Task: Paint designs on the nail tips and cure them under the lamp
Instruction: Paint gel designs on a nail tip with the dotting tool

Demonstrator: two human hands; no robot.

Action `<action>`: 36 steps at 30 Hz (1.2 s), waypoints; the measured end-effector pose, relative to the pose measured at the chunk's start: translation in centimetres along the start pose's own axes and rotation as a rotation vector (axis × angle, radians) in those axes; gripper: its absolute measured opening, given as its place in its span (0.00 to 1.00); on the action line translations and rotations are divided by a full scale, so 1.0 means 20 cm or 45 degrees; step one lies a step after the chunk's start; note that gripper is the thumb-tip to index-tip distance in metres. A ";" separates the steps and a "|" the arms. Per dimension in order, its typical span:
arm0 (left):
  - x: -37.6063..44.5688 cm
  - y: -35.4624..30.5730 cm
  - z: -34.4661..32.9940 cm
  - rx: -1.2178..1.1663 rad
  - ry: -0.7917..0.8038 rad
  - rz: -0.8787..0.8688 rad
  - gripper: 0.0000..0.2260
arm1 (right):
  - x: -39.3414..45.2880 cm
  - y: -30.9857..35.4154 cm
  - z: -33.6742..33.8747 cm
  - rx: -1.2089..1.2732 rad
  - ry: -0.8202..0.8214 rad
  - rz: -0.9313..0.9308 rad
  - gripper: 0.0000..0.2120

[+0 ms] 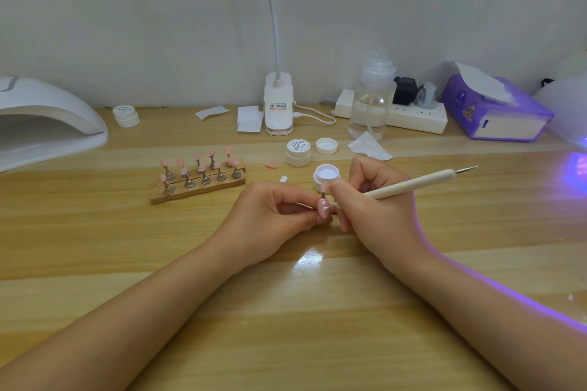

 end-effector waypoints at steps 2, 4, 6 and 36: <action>0.00 0.00 0.00 -0.001 0.000 -0.005 0.10 | 0.00 0.00 0.00 0.008 0.007 -0.001 0.20; 0.00 -0.01 0.00 -0.002 0.004 -0.012 0.10 | 0.00 0.00 -0.01 0.023 0.021 -0.007 0.20; 0.00 -0.01 0.00 -0.007 0.006 -0.013 0.10 | 0.00 0.00 -0.01 0.036 0.031 -0.007 0.21; 0.00 0.00 -0.01 -0.005 -0.001 0.029 0.10 | 0.00 0.00 -0.01 0.011 0.029 0.009 0.20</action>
Point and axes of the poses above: each hand's wrist, its own x-axis towards the middle knuckle, its own z-axis out of the back of the hand, y = z × x, the point moved 5 cm from there along x, towards the middle knuckle, and after that the axes turned 3 degrees about y, right-handed, at the moved point
